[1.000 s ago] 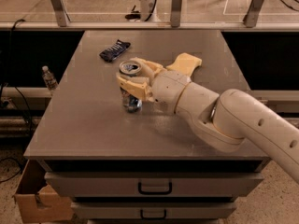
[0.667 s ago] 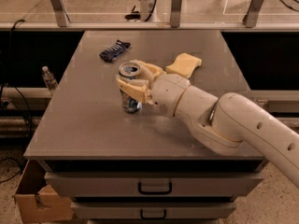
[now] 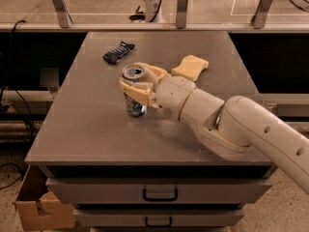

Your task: Place redbull can upright

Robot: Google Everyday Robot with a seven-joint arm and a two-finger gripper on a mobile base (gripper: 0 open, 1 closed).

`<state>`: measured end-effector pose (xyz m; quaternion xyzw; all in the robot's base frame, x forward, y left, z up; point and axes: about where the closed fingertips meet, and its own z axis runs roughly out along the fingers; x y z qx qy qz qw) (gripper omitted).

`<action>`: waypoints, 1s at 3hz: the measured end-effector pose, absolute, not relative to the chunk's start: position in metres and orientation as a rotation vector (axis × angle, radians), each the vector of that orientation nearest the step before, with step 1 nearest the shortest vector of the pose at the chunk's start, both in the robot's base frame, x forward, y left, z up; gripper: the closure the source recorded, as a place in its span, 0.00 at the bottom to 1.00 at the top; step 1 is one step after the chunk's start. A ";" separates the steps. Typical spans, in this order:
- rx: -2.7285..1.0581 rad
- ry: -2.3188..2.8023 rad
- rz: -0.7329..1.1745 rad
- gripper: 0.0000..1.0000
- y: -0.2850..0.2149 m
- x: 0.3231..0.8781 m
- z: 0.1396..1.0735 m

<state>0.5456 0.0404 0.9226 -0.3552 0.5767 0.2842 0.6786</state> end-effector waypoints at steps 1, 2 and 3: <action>-0.801 1.293 0.640 0.36 0.042 0.545 0.923; -0.803 1.292 0.642 0.13 0.044 0.544 0.924; -0.807 1.289 0.644 0.00 0.046 0.544 0.925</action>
Offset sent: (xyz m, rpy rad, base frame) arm -0.0005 0.0017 0.0007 -0.0004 -0.0011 0.0028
